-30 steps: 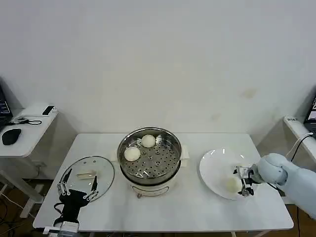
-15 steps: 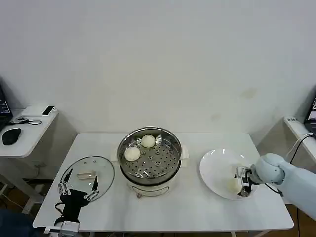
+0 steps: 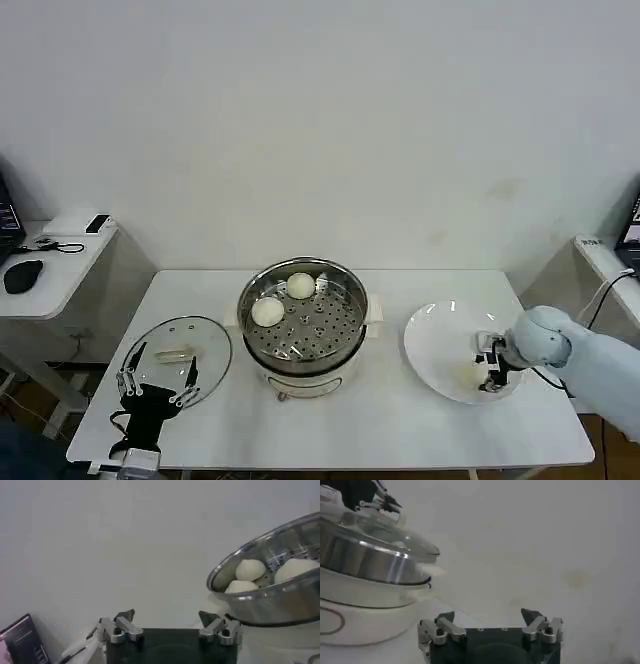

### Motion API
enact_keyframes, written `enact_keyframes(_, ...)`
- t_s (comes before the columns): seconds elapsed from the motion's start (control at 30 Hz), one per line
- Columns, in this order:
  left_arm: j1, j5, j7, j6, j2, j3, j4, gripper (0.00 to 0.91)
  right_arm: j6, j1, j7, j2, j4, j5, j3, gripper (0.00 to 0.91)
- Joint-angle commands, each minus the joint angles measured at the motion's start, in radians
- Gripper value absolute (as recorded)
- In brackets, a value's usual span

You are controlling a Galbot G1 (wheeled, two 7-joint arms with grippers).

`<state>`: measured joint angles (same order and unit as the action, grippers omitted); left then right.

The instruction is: Take steamed baozi put them in steamer then cover it.

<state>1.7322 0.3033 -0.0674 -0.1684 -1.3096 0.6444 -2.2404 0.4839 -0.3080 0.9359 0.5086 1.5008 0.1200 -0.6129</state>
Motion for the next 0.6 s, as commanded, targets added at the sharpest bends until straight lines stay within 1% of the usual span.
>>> enact_keyframes(0.03, 0.001, 0.000, -0.001, 0.001, 0.000, 0.000, 0.001, 0.907, 0.009, 0.016, -0.002, 0.009, -0.010, -0.008, -0.014, 0.524)
enact_keyframes(0.17, 0.000, 0.000, -0.001, 0.001, 0.000, -0.001, 0.001, 0.907, 0.011, 0.020, -0.002, 0.007, -0.008, -0.011, -0.016, 0.514)
enact_keyframes(0.4, 0.003, 0.000, -0.002, 0.002, 0.000, -0.001, 0.000, 0.907, 0.003, 0.066, 0.005, -0.030, 0.025, -0.029, -0.021, 0.524)
enact_keyframes(0.47, 0.003, 0.000, -0.001, 0.002, 0.001, -0.002, -0.001, 0.907, 0.002, 0.101, 0.005, -0.045, 0.042, -0.042, -0.037, 0.524)
enact_keyframes(0.6, -0.002, 0.001, -0.001, 0.002, 0.004, -0.008, -0.002, 0.907, 0.003, 0.227, 0.004, -0.069, 0.082, -0.081, -0.120, 0.524)
